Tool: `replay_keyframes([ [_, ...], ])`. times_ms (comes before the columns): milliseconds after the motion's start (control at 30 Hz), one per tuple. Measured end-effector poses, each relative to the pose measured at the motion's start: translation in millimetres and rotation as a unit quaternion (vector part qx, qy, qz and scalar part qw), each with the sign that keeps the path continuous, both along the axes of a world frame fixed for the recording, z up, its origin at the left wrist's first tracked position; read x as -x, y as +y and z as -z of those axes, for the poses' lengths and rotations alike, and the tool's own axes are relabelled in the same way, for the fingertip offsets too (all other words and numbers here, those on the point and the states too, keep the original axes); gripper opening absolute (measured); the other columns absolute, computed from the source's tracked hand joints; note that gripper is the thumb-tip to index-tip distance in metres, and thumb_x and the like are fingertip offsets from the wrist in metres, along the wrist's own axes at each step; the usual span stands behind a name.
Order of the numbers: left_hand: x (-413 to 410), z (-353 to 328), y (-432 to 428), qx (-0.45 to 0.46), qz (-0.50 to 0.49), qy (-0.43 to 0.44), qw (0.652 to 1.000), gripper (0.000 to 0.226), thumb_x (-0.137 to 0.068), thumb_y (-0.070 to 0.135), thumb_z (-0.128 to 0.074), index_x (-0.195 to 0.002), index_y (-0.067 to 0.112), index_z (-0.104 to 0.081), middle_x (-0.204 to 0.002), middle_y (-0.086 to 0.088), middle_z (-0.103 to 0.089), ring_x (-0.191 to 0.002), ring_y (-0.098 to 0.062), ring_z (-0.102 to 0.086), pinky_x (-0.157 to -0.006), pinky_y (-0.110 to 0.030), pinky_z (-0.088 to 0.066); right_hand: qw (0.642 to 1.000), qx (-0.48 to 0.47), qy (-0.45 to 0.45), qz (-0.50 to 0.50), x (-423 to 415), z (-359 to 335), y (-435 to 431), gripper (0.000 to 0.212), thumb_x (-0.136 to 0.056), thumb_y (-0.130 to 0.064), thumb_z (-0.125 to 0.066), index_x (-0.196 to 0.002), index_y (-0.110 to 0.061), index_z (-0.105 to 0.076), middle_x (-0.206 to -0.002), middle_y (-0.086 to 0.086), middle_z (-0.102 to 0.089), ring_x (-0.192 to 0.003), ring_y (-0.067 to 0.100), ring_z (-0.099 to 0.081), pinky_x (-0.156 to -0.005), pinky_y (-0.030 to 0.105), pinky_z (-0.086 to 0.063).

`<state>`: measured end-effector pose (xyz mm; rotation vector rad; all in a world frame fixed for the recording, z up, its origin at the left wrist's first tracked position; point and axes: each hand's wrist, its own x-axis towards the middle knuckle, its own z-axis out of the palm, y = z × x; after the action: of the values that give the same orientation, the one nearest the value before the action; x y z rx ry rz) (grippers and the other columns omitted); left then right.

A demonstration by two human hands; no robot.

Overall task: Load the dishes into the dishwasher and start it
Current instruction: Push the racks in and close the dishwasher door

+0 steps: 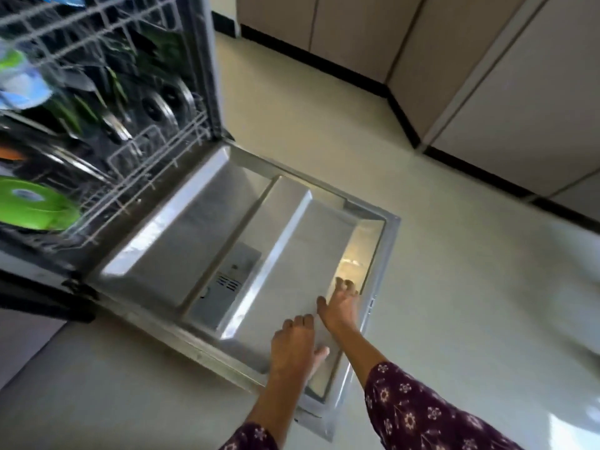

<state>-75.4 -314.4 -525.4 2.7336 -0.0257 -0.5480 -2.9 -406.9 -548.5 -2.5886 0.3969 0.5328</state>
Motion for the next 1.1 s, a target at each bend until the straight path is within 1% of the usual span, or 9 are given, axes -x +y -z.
replay_keyframes([
  [133,22,39,-43,0.013,0.046,0.044,0.998,0.088,-0.080,0.061,-0.059,-0.143,0.012,-0.022,-0.142,-0.008,-0.036,-0.126,-0.024,-0.040,-0.104,-0.034,-0.036,0.984,0.025,0.008,0.178,14,40,-63,0.077,-0.077,-0.041,-0.068,-0.133,-0.002,-0.033,-0.133,0.019,-0.037,-0.121,0.035,-0.035,-0.101,0.039,-0.033],
  [267,29,72,-70,0.012,0.087,0.044,0.995,0.108,-0.074,0.066,-0.062,-0.148,0.017,-0.001,-0.155,-0.007,-0.010,-0.142,-0.028,-0.017,-0.117,-0.040,-0.018,0.931,-0.180,0.110,0.299,15,72,-96,0.078,-0.070,-0.053,-0.072,-0.117,0.002,-0.041,-0.110,0.014,-0.055,-0.097,0.028,-0.055,-0.076,0.035,-0.047],
  [400,28,86,-86,0.004,0.116,-0.012,0.993,0.115,-0.069,0.061,-0.071,-0.142,0.016,0.006,-0.154,-0.011,-0.019,-0.140,-0.029,-0.027,-0.116,-0.039,-0.021,0.879,-0.331,0.163,0.301,15,96,-104,0.067,-0.064,-0.054,-0.074,-0.102,-0.002,-0.053,-0.076,0.008,-0.057,-0.057,0.018,-0.056,-0.048,0.024,-0.044],
  [500,26,84,-88,-0.003,0.126,-0.031,0.992,0.116,-0.068,0.052,-0.077,-0.138,0.015,0.008,-0.151,-0.013,-0.025,-0.136,-0.028,-0.034,-0.113,-0.037,-0.028,0.872,-0.347,0.162,0.304,16,100,-103,0.040,-0.075,-0.041,-0.070,-0.088,-0.004,-0.060,-0.073,0.008,-0.057,-0.058,0.017,-0.055,-0.051,0.024,-0.044],
  [600,28,72,-79,-0.006,0.144,-0.040,0.989,0.117,-0.067,0.053,-0.077,-0.144,0.013,0.001,-0.151,-0.011,-0.026,-0.134,-0.026,-0.037,-0.111,-0.036,-0.032,0.878,-0.340,0.146,0.305,19,89,-102,0.038,-0.075,-0.040,-0.069,-0.084,-0.004,-0.061,-0.069,0.007,-0.059,-0.057,0.017,-0.056,-0.050,0.024,-0.044],
  [700,29,44,-66,0.006,0.170,-0.032,0.985,0.117,-0.069,0.054,-0.075,-0.150,0.009,-0.003,-0.155,-0.011,-0.019,-0.140,-0.027,-0.029,-0.112,-0.038,-0.028,0.890,-0.314,0.136,0.301,19,55,-97,0.040,-0.072,-0.042,-0.069,-0.080,-0.004,-0.061,-0.064,0.006,-0.059,-0.054,0.018,-0.056,-0.052,0.026,-0.046],
  [867,21,-48,-45,0.022,0.176,-0.041,0.983,0.108,-0.076,0.046,-0.072,-0.149,0.007,-0.003,-0.155,-0.012,-0.019,-0.139,-0.027,-0.029,-0.113,-0.037,-0.026,0.904,-0.279,0.123,0.300,16,-35,-81,0.069,-0.056,-0.049,-0.074,-0.102,-0.001,-0.060,-0.084,0.010,-0.067,-0.066,0.022,-0.064,-0.055,0.027,-0.052],
  [1000,9,-142,-13,0.022,0.157,-0.032,0.987,0.099,-0.077,0.039,-0.071,-0.148,0.009,-0.009,-0.148,-0.008,-0.031,-0.127,-0.026,-0.043,-0.106,-0.037,-0.035,0.918,-0.255,0.105,0.284,4,-133,-52,0.079,-0.051,-0.059,-0.079,-0.102,-0.003,-0.054,-0.096,0.012,-0.066,-0.084,0.027,-0.066,-0.077,0.040,-0.057],
  [1100,2,-206,19,0.020,0.133,-0.022,0.991,0.095,-0.078,0.038,-0.071,-0.148,0.013,-0.012,-0.147,-0.003,-0.034,-0.129,-0.024,-0.042,-0.105,-0.035,-0.036,0.938,-0.215,0.094,0.256,-5,-211,-17,0.085,-0.047,-0.067,-0.077,-0.103,-0.006,-0.058,-0.098,0.011,-0.065,-0.084,0.025,-0.066,-0.068,0.033,-0.056],
])
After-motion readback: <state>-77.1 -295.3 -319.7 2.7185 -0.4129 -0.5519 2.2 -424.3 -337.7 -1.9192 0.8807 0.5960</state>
